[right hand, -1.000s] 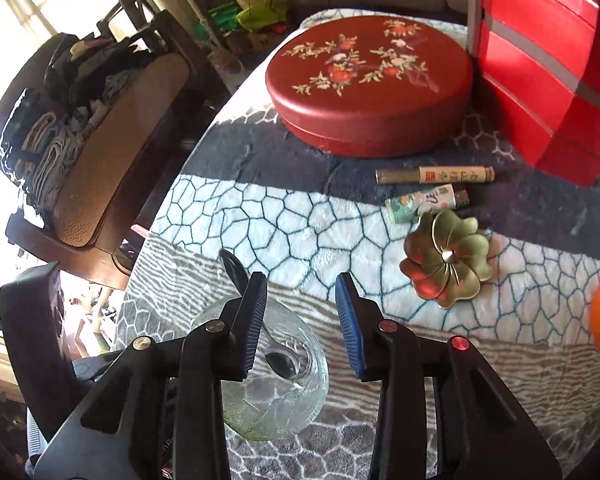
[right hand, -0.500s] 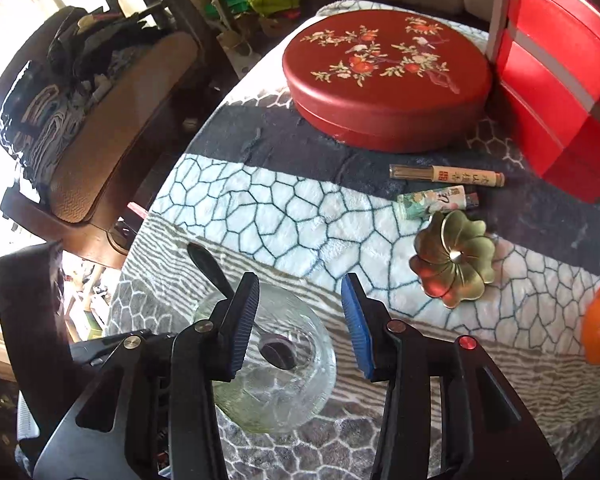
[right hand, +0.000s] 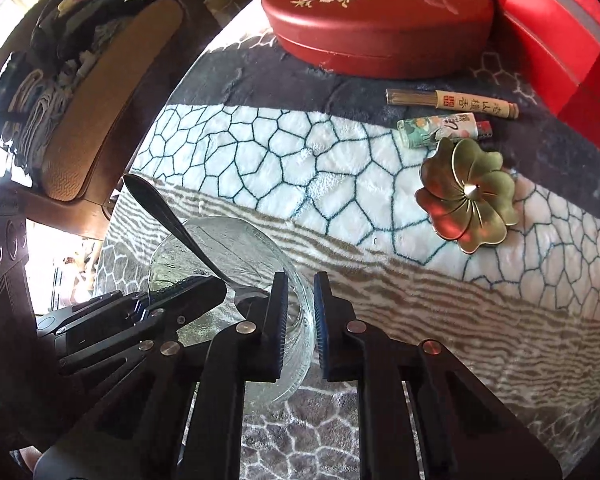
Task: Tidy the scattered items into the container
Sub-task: 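Lift the glass bowl with both grippers and carry it toward the box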
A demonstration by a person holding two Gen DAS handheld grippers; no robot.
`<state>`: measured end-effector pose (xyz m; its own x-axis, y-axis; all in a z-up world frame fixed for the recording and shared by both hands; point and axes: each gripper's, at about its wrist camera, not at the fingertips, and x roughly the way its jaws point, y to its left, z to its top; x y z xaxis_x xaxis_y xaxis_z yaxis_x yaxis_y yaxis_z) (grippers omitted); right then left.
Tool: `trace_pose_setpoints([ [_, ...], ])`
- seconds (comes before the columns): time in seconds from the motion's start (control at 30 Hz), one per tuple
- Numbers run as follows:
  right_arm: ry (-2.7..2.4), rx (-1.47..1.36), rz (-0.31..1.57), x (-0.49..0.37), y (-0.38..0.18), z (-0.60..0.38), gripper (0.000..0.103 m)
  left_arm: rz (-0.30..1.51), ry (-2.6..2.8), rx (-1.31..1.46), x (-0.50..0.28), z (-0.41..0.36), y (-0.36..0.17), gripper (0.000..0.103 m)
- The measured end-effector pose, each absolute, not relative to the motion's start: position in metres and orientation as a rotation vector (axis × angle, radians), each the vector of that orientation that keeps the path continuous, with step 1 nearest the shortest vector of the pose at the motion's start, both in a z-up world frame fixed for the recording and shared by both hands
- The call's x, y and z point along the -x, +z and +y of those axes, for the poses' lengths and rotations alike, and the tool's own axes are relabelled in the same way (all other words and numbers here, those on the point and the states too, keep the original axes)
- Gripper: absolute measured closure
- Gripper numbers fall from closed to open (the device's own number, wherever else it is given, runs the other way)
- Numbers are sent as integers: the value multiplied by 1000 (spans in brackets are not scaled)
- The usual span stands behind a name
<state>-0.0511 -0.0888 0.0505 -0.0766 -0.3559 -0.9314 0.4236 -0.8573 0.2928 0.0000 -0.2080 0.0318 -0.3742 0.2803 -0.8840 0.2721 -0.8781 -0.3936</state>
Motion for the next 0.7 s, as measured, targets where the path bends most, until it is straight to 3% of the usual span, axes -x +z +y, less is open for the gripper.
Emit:
trace_pose_setpoints([
  [0.23, -1984, -1661, 41, 50, 69, -75, 91, -825, 2451, 1712, 0, -205, 47, 95],
  [0.7, -2072, -1593, -50, 57, 125, 1, 91, -694, 2445, 1672, 19, -140, 102, 95],
])
